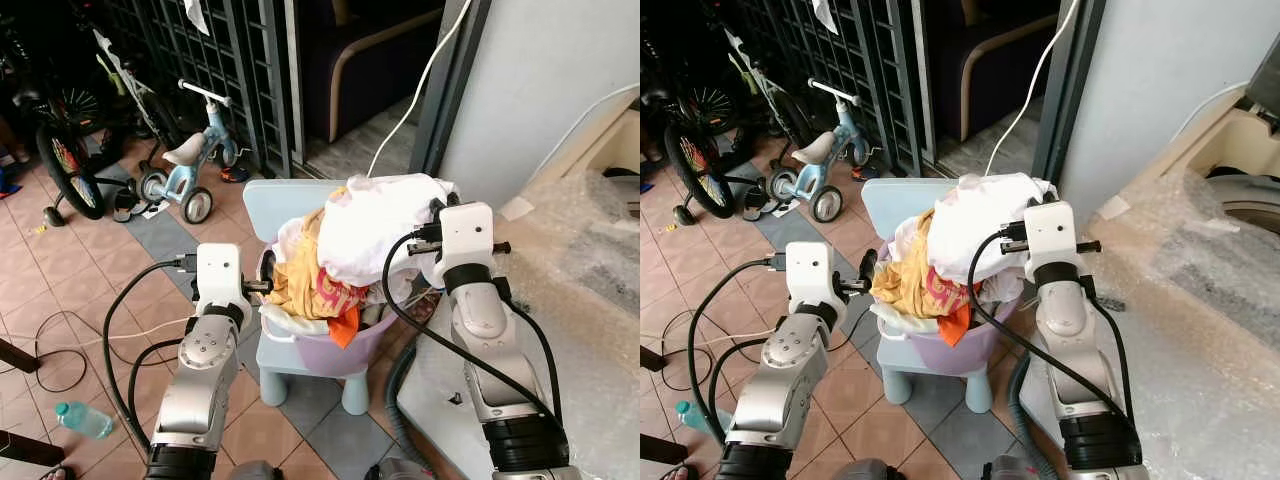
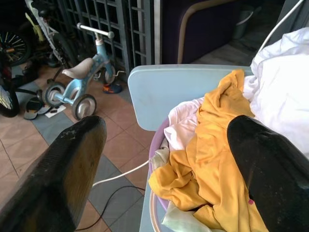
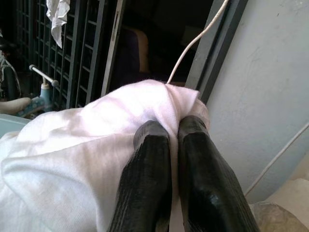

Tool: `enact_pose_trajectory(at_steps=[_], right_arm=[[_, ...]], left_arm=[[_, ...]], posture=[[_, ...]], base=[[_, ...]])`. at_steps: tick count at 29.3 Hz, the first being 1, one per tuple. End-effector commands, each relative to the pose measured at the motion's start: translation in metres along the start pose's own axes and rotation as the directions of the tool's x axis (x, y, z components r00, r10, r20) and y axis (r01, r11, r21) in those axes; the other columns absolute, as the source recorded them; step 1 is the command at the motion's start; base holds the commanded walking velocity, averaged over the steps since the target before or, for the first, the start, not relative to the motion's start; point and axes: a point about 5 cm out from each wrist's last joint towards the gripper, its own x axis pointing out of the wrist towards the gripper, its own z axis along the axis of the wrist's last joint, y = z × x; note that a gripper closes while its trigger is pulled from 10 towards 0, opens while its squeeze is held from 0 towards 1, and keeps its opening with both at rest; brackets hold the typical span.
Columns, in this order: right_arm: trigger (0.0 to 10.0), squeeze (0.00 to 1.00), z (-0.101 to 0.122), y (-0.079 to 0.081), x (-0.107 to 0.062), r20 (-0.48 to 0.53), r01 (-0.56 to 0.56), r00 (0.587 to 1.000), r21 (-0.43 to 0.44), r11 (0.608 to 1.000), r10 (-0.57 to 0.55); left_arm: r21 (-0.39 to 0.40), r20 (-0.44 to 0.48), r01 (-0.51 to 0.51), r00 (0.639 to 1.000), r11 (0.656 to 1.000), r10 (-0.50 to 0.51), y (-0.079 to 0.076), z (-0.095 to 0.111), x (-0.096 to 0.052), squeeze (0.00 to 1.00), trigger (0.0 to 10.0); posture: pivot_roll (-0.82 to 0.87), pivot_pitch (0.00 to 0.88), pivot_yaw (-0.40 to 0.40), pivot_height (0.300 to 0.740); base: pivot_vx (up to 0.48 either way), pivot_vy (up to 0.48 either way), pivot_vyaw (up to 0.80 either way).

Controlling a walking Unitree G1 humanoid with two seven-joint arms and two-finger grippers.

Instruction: Clothes washing

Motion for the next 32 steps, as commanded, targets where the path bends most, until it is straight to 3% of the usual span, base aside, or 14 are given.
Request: enact_pose_trajectory(at_steps=[1,25,32], right_arm=[[10.0,0.0,0.008,0.0,0.005,0.043,0.004,0.999,0.0,1.0,-0.004],[10.0,0.0,0.007,0.002,0.008,0.038,0.005,0.999,0.018,1.0,-0.006],[10.0,0.0,0.012,-0.015,0.018,0.052,0.079,0.995,0.019,0.997,-0.08]], left_arm=[[-0.001,0.002,-0.019,1.0,1.0,0.019,0.003,0.002,0.0,0.0,10.0],[-0.017,0.001,-0.009,1.0,1.0,0.009,0.001,0.002,0.002,0.0,10.0],[-0.052,0.038,0.014,0.999,0.999,-0.012,0.001,0.008,0.001,0.0,10.0]], posture=[[-0.06,0.004,0.04,0.74],[-0.07,0.009,0.04,0.74],[-0.07,0.007,0.042,0.74]], base=[[0.0,0.0,0.0],[-0.217,0.0,0.0],[0.0,0.0,-0.74]])
